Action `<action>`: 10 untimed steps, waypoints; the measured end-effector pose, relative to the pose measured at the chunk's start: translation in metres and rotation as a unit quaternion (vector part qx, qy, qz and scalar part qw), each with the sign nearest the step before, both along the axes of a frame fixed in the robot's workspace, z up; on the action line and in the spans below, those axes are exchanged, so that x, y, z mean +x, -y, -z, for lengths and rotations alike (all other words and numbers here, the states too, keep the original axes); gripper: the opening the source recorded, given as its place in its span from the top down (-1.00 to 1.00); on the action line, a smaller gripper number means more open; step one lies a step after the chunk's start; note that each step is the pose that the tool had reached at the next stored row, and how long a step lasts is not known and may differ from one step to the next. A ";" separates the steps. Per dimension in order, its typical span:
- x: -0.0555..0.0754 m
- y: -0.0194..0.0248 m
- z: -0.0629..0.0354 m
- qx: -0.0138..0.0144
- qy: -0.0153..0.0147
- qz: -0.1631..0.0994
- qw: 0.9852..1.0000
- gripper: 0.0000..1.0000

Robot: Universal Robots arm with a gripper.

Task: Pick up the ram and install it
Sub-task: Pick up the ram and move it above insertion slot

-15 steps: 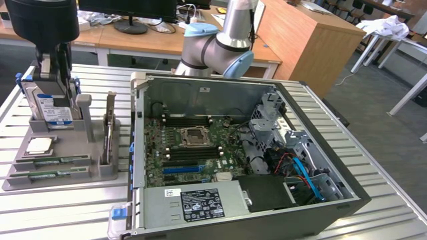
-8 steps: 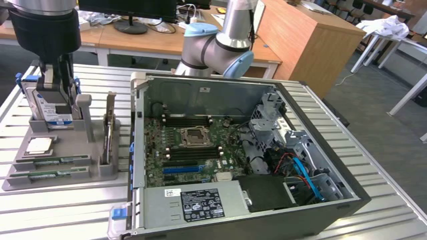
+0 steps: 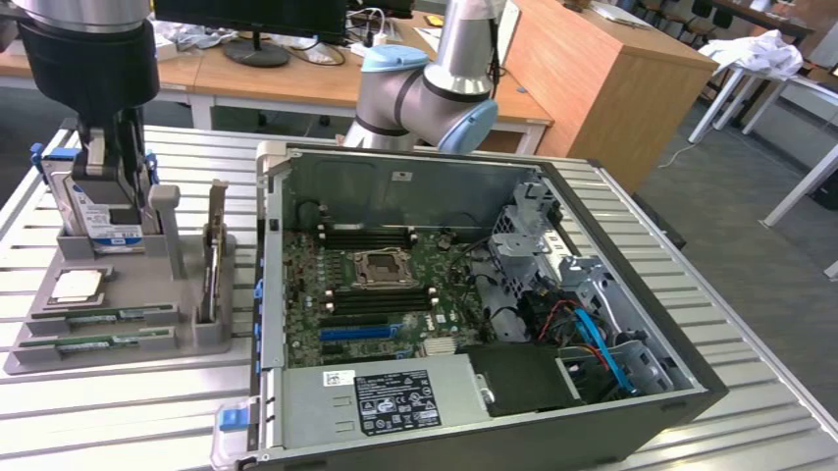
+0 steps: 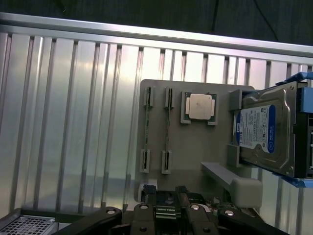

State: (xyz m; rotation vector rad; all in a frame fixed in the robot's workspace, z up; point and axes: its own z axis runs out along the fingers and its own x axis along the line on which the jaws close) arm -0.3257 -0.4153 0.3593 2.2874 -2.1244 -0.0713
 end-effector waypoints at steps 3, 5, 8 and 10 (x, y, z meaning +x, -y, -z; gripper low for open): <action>0.000 0.0000 0.0007 0.000 0.000 0.000 1.000 0.40; 0.000 0.0000 0.0011 0.000 0.000 0.000 1.000 0.40; 0.000 0.0000 0.0018 0.000 0.000 0.000 1.000 0.40; 0.000 0.0000 0.0022 0.000 0.000 0.000 1.000 0.40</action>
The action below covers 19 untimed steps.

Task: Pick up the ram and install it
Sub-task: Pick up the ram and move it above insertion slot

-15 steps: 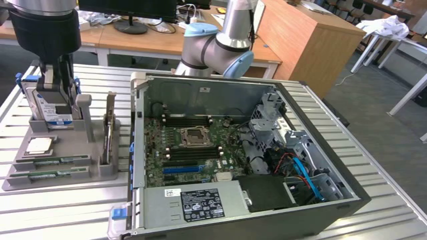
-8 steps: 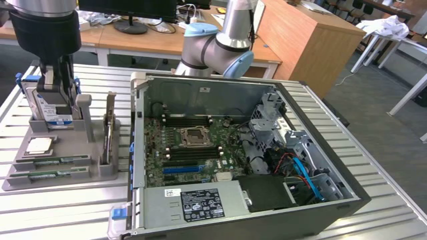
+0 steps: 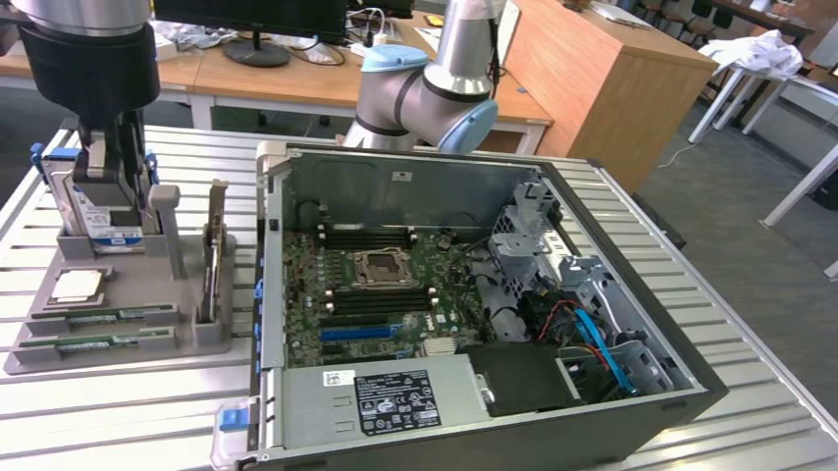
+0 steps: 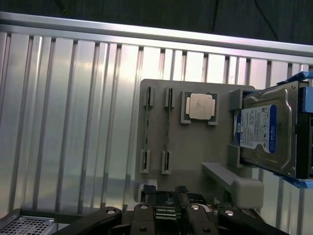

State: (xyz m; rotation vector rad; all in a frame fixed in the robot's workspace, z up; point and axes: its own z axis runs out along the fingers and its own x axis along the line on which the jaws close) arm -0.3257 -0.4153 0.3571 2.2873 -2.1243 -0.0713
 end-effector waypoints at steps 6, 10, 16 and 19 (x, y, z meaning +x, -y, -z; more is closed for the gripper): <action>0.000 0.0000 0.0023 0.000 0.000 0.000 1.000 0.40; 0.000 0.0000 0.0039 0.000 0.000 0.000 1.000 0.40; 0.000 0.0000 0.0053 0.000 0.000 0.000 1.000 0.40; 0.000 0.0000 0.0059 0.000 0.000 0.000 1.000 0.40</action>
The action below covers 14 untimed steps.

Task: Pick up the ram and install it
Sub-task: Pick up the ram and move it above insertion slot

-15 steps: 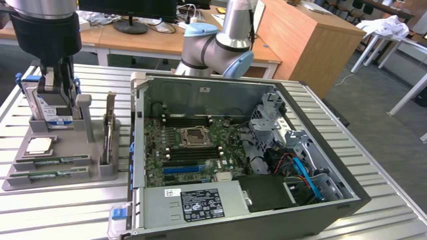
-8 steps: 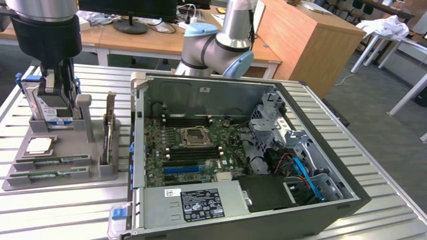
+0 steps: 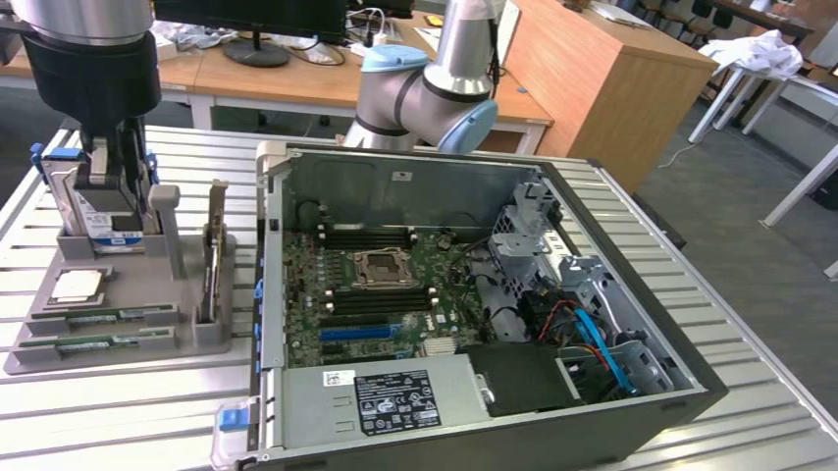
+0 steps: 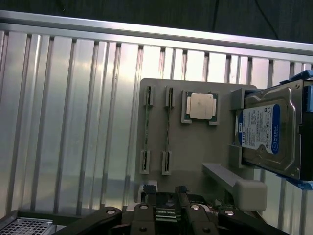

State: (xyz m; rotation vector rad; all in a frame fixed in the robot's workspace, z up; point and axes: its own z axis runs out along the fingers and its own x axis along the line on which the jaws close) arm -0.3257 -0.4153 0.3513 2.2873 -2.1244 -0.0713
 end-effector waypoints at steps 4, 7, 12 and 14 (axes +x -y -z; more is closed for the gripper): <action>0.000 0.0000 0.0008 0.000 0.000 0.000 1.000 0.40; 0.000 0.0000 0.0014 0.000 0.000 0.000 1.000 0.40; 0.000 0.0000 0.0031 0.000 0.000 0.000 1.000 0.40; 0.000 0.0000 0.0034 0.000 0.000 0.000 1.000 0.40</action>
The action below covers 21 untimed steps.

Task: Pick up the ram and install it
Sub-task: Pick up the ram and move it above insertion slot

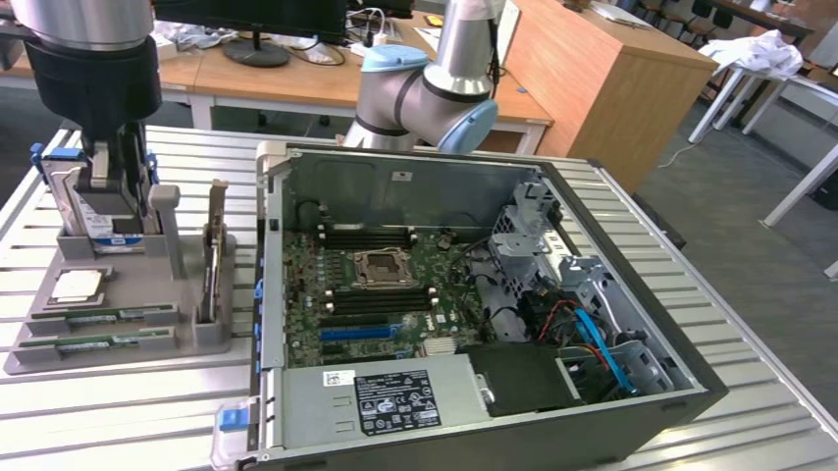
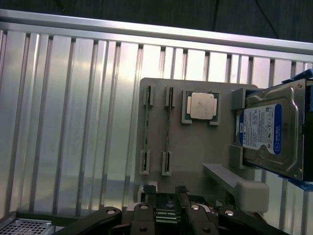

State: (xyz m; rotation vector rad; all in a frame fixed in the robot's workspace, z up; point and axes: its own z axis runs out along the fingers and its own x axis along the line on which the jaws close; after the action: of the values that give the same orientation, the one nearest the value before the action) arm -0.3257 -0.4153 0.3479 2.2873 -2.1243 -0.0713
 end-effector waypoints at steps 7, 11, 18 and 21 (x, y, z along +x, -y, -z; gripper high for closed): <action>0.000 0.0000 0.0031 0.000 0.000 0.000 1.000 0.40; 0.000 0.0000 0.0038 0.000 0.000 0.000 1.000 0.40; 0.000 0.0000 0.0052 0.000 0.000 0.000 1.000 0.40; 0.000 0.0000 0.0058 0.000 0.000 0.000 1.000 0.40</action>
State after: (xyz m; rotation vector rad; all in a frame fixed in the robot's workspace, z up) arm -0.3257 -0.4153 0.3420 2.2873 -2.1244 -0.0714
